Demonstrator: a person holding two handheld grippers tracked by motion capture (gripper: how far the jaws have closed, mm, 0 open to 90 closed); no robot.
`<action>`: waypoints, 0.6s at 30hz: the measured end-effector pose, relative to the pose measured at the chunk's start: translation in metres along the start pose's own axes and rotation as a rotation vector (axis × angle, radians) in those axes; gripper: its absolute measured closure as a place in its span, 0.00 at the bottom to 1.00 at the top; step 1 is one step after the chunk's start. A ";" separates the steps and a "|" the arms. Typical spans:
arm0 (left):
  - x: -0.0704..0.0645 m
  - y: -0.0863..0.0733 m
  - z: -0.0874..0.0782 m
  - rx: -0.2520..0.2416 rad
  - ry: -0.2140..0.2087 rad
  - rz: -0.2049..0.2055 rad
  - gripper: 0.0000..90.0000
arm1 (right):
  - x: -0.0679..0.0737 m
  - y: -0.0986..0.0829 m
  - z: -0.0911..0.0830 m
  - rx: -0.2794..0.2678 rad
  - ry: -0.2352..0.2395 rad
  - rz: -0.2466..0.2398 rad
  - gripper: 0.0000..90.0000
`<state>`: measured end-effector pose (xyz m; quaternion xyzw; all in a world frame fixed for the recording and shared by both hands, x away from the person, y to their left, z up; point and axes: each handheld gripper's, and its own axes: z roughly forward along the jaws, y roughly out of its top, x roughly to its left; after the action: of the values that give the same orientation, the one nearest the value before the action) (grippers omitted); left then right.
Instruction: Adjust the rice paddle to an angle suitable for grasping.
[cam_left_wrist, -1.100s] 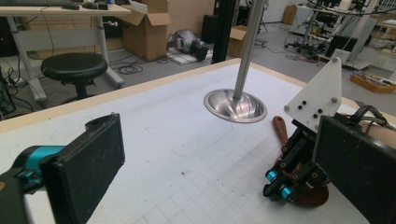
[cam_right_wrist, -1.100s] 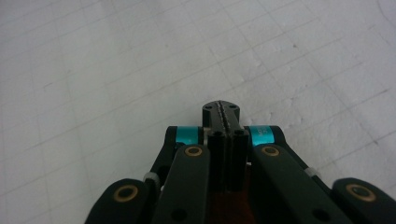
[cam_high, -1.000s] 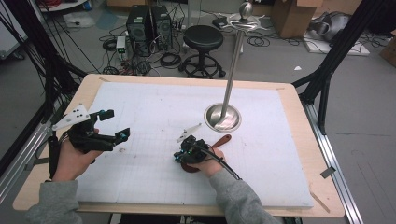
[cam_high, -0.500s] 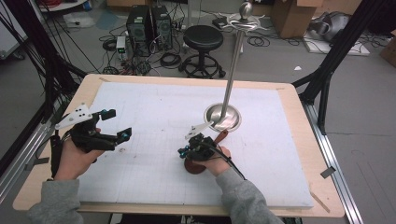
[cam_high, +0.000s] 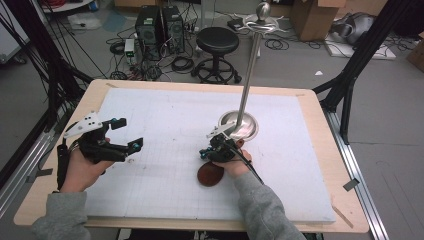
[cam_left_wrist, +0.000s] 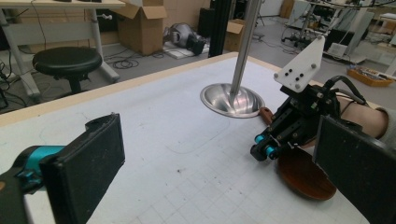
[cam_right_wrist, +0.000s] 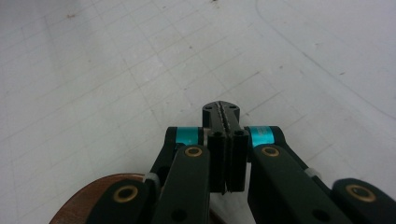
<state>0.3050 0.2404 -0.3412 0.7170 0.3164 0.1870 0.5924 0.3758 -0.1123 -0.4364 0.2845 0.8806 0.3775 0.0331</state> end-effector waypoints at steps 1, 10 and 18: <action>0.000 0.000 0.000 -0.002 0.001 -0.001 0.03 | 0.000 0.000 0.000 0.000 0.000 0.000 1.00; 0.000 0.001 -0.001 -0.004 0.000 0.001 0.03 | 0.005 -0.003 -0.002 0.037 0.000 -0.015 1.00; -0.001 -0.001 0.000 0.005 -0.004 0.002 0.03 | 0.005 -0.009 -0.007 0.037 0.012 -0.004 1.00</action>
<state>0.3045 0.2397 -0.3417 0.7190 0.3149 0.1857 0.5911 0.3659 -0.1188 -0.4368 0.2813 0.8882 0.3626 0.0233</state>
